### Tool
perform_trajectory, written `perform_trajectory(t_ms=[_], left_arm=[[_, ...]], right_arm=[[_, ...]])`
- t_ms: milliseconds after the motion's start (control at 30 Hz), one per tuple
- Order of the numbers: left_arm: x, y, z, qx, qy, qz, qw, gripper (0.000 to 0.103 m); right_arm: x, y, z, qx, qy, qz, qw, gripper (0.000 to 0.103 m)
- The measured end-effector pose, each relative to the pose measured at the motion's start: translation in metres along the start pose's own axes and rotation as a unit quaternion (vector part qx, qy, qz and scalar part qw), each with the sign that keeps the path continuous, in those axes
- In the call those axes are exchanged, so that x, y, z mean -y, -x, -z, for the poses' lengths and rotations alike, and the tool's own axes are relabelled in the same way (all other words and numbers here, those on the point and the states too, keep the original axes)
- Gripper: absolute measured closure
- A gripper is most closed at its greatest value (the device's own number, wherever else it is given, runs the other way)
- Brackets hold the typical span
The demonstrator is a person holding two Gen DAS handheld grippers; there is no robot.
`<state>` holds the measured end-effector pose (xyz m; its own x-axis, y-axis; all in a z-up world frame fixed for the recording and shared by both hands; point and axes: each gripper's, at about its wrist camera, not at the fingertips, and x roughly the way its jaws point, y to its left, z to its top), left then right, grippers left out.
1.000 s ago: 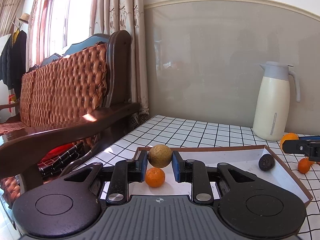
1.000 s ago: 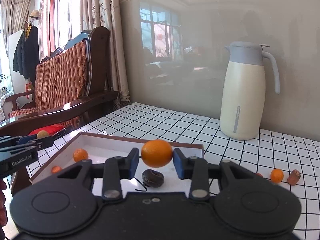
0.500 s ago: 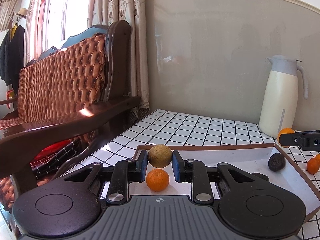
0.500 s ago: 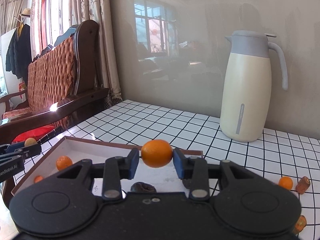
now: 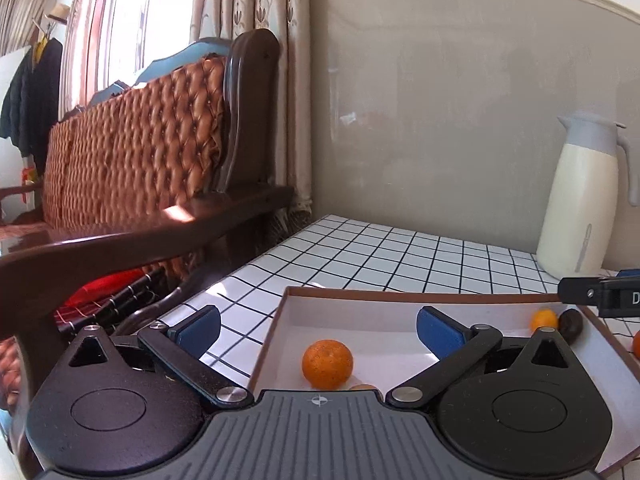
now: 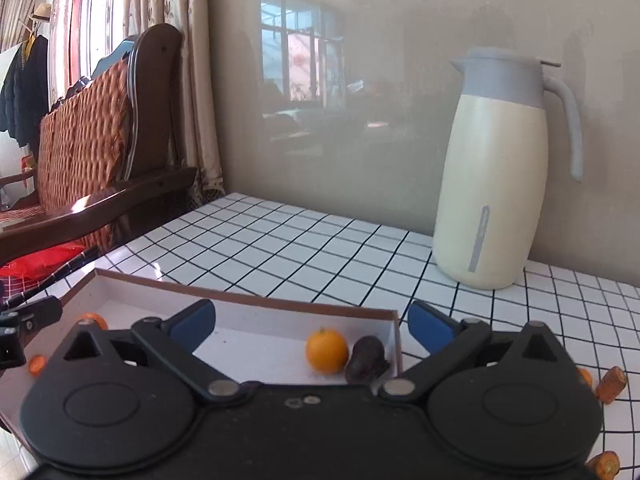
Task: Organize fruits
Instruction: 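Withdraw both grippers from the tray back toward the remaining fruits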
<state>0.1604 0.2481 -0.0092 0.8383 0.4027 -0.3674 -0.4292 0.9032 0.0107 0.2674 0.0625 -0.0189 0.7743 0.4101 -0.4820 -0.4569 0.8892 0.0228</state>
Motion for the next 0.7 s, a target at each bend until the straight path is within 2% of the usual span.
perform_trajectory(t_ms=[333, 700], left_arm=[[-0.002, 0.007, 0.002, 0.009, 0.002, 0.008, 0.9999, 0.000], [0.006, 0.024, 0.006, 0.015, -0.025, 0.019, 0.9994, 0.000]], right_arm=[[-0.006, 0.004, 0.006, -0.004, 0.010, -0.006, 1.000, 0.006], [0.005, 0.018, 0.006, 0.002, -0.002, -0.003, 1.000, 0.006]])
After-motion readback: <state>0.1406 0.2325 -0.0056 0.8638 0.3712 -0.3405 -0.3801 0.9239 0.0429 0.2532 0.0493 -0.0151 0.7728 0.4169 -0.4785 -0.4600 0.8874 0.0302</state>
